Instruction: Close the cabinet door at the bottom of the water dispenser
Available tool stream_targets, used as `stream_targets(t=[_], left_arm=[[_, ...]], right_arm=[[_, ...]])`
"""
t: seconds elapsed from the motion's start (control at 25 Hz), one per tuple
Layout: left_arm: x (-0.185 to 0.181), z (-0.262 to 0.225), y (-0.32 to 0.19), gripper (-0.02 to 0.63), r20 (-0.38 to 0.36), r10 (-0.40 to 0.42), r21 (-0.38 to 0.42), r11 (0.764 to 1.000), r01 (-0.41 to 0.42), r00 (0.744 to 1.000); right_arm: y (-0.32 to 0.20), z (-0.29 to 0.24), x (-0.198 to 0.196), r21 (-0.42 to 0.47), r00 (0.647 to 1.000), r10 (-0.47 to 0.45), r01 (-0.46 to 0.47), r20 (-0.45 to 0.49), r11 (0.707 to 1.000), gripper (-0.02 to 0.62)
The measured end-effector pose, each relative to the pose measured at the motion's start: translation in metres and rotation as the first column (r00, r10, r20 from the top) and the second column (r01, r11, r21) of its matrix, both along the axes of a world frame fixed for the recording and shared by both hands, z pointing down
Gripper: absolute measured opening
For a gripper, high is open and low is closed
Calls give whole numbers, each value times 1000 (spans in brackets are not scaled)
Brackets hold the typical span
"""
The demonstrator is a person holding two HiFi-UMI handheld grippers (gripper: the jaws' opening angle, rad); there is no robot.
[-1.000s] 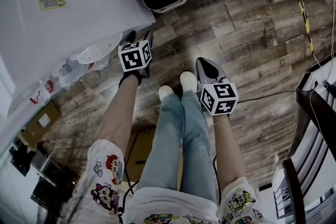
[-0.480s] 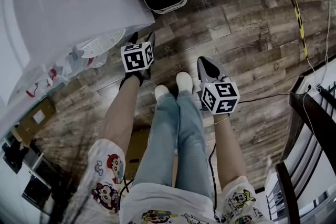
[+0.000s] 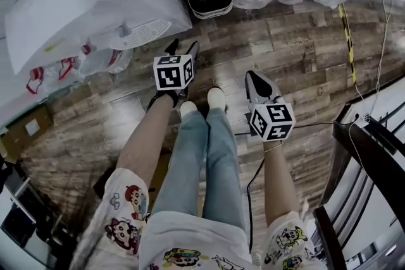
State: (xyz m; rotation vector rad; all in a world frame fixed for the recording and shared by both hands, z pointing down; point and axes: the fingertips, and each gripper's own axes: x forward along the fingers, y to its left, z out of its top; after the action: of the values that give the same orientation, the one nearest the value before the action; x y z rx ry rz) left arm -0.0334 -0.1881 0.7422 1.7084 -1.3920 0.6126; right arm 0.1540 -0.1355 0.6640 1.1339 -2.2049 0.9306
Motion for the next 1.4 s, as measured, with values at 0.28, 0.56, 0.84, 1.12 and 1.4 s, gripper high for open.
stream_targets(t=[0.28, 0.56, 0.84, 1.12, 1.4], left_arm=[[-11, -70, 40, 264, -41, 42, 70, 997, -39, 998], [-26, -166, 83, 264, -111, 23, 189, 982, -2, 994], [-42, -284, 107, 262, -164, 2, 353, 934, 57, 986], [-50, -406, 147, 224, -155, 48, 540, 841, 44, 987], [-69, -504, 198, 188, -100, 52, 678, 734, 30, 994]], right_arm=[[28, -70, -32, 85, 999, -48, 48, -8, 995, 9], [63, -169, -71, 227, 990, -139, 138, -12, 964, 9], [85, -277, -89, 381, 986, -163, 143, 21, 913, 9], [111, -378, -97, 517, 980, -157, 74, 118, 853, 9], [134, -460, -123, 631, 949, -291, 152, 122, 760, 9]])
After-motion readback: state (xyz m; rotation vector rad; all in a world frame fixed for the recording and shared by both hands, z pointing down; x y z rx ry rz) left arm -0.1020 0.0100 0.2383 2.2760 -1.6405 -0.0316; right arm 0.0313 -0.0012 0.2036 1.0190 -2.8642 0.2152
